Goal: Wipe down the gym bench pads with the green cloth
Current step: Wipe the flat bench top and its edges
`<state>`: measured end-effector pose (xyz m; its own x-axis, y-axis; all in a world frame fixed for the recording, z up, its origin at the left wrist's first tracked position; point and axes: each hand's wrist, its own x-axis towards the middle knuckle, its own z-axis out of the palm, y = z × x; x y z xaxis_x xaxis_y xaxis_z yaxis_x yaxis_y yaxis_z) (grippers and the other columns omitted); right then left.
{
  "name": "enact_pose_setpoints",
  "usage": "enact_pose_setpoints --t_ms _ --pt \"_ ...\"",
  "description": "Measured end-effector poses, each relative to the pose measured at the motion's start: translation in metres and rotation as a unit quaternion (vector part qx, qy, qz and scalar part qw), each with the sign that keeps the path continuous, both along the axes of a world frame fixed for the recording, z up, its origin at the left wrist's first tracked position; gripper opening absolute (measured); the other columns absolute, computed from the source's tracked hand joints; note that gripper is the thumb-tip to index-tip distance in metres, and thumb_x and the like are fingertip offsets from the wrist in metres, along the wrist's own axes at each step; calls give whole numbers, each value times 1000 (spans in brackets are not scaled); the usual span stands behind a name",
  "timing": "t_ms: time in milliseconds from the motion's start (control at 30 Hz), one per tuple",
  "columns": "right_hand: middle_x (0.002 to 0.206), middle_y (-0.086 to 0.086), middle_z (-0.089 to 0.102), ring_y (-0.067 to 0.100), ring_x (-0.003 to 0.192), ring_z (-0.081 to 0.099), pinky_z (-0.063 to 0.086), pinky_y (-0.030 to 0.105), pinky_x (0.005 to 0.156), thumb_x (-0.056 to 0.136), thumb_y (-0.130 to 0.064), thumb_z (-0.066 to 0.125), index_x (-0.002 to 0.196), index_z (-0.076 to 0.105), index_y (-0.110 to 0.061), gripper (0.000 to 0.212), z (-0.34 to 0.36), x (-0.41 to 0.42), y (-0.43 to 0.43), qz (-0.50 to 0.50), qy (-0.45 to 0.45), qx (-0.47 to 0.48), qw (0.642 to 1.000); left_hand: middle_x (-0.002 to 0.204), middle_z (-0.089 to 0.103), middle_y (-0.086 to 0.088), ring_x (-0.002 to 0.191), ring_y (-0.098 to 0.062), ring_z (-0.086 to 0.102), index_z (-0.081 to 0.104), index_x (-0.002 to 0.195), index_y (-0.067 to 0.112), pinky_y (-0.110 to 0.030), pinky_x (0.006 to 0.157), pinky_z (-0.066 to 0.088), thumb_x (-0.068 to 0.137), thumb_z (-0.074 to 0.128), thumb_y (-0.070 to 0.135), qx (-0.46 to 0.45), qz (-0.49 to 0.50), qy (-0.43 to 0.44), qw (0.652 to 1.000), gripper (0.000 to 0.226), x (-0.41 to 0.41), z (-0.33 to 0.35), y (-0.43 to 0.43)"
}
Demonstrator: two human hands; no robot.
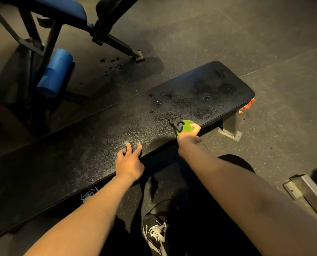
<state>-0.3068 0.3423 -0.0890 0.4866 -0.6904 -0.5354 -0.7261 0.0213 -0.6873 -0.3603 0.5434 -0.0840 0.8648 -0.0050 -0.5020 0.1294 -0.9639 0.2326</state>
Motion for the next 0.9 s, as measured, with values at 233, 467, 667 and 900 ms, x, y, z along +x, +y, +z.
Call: enact_pose_setpoints --t_ms 233,467,667,900 --pt "114 11 48 26 101 51 40 30 85 96 -14 50 133 42 -16 38 -10 -35 68 91 -35 96 991 169 -6 -3 148 -32 4 18 159 38 -40 118 28 90 47 8 -16 7 43 999 81 4 7 -3" --pt "118 10 41 23 88 52 48 34 86 86 -12 64 122 50 -30 43 13 -55 53 171 -101 105 974 158 39 -5 141 -25 40 44 148 29 -35 119 28 100 58 27 -240 143 53 959 50 12 29 -5" --pt "133 8 50 24 121 52 44 43 104 70 -21 79 143 35 -28 85 34 -76 40 303 -153 16 940 125 66 4 114 -16 62 58 128 31 -34 95 48 96 65 40 -518 252 68 815 35 -9 56 -35" --pt "120 6 51 17 108 54 48 23 82 81 -16 65 111 64 -28 32 96 -86 31 374 -123 122 911 106 75 -9 97 -21 69 70 120 14 -45 96 54 98 61 19 -499 295 26 814 24 -24 79 -47"
